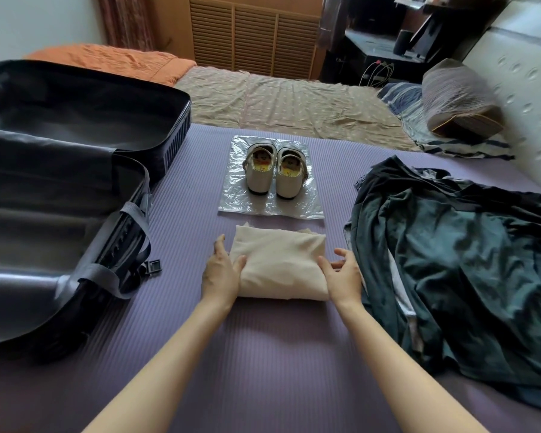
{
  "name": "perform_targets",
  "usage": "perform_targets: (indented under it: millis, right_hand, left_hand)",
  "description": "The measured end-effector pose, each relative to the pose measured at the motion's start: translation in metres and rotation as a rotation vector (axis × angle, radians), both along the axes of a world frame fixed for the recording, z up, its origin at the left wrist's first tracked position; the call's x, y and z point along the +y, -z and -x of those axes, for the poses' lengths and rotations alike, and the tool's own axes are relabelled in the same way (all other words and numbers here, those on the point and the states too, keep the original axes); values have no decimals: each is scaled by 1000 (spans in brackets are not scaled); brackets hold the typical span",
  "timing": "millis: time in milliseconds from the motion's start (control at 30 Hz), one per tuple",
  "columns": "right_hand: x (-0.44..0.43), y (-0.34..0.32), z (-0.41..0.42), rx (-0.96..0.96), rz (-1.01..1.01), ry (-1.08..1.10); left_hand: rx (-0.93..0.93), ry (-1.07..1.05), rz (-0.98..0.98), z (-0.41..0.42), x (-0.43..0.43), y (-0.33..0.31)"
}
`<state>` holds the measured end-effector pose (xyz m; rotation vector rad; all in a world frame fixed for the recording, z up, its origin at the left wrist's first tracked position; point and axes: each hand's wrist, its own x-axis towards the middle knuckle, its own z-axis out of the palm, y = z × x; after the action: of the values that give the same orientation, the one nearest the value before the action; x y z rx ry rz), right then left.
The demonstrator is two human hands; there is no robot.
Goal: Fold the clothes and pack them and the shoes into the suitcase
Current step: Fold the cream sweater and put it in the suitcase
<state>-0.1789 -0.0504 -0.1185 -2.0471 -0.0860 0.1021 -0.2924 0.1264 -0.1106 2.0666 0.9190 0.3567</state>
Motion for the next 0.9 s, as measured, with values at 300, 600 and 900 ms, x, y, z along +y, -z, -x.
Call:
perform_targets:
  millis: [300, 600, 900]
  right_hand:
    - [-5, -7, -1, 348, -165, -212]
    - [7, -9, 15, 373, -287, -227]
    - [3, -20, 34, 260, -429, -217]
  left_hand:
    - [112, 114, 192, -7, 16, -9]
    - [-141, 51, 554, -6, 8, 8]
    - [-397, 48, 786, 13, 3, -1]
